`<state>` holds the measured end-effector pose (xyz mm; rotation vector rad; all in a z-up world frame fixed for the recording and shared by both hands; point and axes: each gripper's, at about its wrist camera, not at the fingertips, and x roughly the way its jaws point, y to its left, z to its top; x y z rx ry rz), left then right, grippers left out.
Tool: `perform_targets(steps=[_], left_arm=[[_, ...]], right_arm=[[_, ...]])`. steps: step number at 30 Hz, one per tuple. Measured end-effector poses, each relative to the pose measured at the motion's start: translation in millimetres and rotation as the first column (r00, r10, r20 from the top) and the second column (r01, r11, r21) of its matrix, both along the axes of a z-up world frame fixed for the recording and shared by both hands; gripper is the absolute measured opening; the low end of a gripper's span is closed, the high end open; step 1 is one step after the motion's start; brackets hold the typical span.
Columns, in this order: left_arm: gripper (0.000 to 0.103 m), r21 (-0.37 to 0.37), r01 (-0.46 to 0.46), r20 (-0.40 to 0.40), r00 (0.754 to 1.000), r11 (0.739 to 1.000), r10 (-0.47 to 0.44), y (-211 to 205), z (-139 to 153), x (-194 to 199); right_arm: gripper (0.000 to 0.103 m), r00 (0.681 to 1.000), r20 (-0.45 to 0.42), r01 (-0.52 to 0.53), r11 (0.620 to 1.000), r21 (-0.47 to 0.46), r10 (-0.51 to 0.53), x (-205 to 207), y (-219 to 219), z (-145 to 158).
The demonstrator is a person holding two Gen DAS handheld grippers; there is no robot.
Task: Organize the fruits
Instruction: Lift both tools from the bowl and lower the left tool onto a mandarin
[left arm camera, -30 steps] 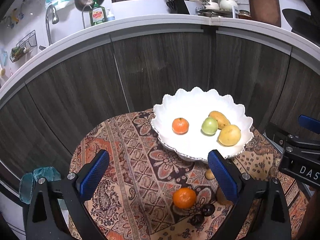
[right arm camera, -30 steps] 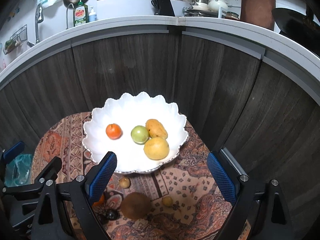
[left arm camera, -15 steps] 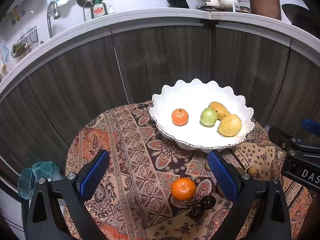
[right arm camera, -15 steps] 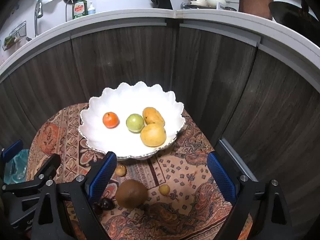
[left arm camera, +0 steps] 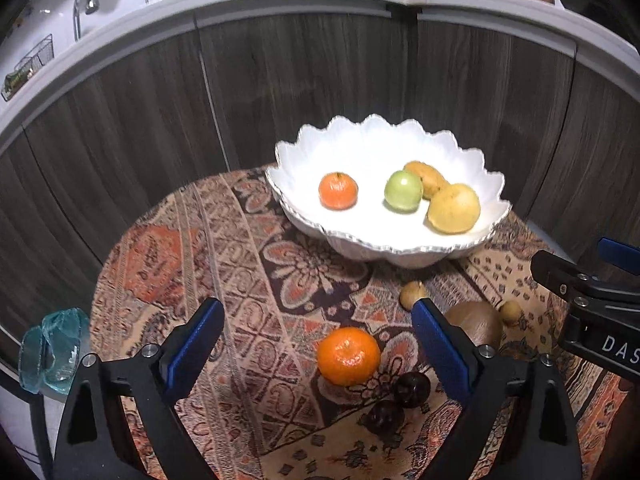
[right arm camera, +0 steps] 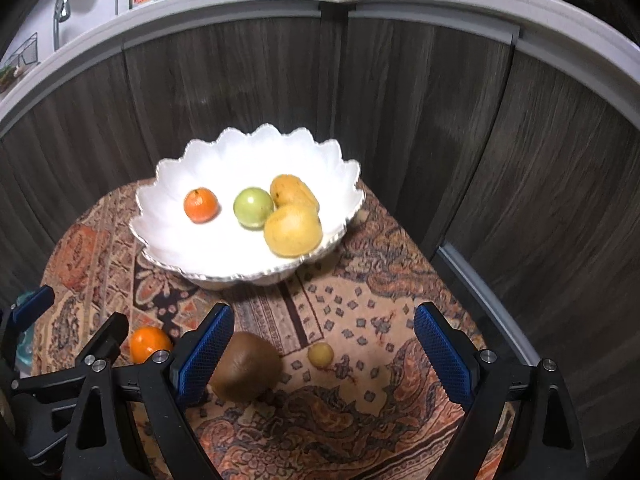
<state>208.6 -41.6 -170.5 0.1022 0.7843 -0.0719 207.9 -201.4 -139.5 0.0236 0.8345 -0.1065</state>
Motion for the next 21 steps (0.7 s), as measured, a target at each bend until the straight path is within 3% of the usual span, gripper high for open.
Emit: perform_targets(steps=[3,13,21], left_arm=[[0.087,0.010,0.011,-0.021,1.000,1.000,-0.011,-3,-11,4],[0.081,0.000,0.019,-0.093,0.995,1.000,-0.019,-6,-43,14],[0.068,-0.012,0.030,-0.132,0.991,0.999,-0.031,-6,-59,20]], right_arm=[[0.092,1.000,-0.020,0.006,1.000,-0.001,-0.006,2,-2,-12],[0.092,0.998,-0.066,0.008,1.000,0.002,-0.008,7,0,-37],[0.092,0.996,-0.084,0.000,1.000,-0.004,-0.001,10,3,-49]])
